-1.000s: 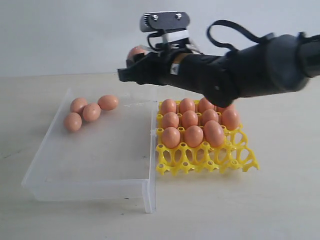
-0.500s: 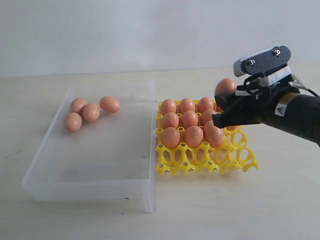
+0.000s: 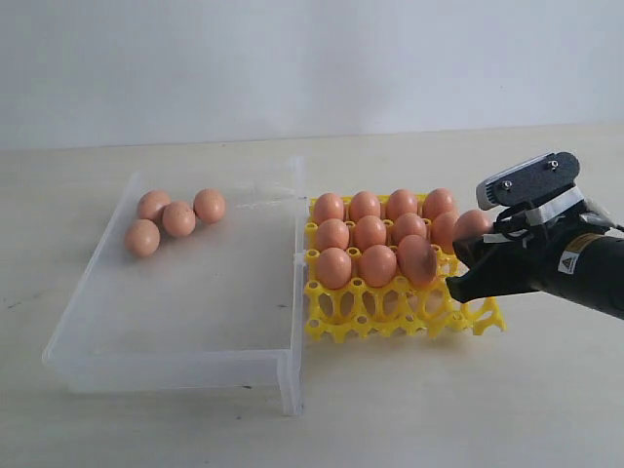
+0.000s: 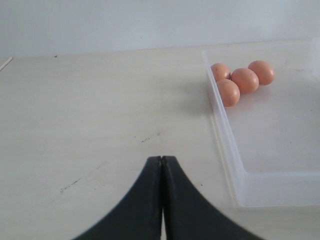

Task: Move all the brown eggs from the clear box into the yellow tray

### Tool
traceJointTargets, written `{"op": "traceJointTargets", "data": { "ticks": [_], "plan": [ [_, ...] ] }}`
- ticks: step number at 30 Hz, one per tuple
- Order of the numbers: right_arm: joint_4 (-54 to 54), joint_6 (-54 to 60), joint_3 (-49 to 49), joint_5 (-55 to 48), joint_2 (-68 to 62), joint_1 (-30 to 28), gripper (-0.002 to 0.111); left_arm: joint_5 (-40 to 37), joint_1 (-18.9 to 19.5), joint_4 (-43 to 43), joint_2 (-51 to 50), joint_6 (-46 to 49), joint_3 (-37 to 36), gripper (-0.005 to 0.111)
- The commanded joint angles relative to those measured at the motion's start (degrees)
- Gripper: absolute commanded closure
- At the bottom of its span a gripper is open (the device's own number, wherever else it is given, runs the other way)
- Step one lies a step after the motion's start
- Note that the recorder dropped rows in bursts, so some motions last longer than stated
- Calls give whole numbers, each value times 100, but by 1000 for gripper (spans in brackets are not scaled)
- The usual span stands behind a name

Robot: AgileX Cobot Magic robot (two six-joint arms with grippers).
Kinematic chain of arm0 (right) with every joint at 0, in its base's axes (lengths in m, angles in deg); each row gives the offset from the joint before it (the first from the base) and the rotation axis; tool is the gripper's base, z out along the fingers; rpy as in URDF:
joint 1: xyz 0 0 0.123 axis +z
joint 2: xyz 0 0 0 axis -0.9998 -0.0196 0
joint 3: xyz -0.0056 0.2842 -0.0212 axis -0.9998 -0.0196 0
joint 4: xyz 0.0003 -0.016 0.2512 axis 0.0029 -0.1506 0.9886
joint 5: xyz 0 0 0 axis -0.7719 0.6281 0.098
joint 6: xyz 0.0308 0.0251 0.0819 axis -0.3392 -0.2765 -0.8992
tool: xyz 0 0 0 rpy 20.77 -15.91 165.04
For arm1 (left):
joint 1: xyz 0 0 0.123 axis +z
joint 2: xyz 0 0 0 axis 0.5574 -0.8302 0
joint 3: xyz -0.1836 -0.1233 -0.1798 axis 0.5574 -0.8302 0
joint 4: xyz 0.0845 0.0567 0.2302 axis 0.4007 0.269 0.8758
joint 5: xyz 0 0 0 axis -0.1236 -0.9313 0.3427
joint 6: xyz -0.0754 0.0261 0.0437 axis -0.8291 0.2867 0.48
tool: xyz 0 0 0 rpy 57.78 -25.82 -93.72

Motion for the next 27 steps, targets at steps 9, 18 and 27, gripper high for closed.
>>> {"op": "traceJointTargets", "data": {
  "ticks": [9, 18, 27],
  "plan": [
    [-729, -484, -11, 419, -304, -30, 84, 50, -27, -21, 13, 31, 23, 107],
    [-729, -449, -11, 292, -168, -30, 50, 50, -27, -21, 13, 31, 23, 107],
    [-1265, -1936, 2206, -3792, 817, 1283, 53, 50, -27, -21, 13, 31, 23, 107]
  ]
}}
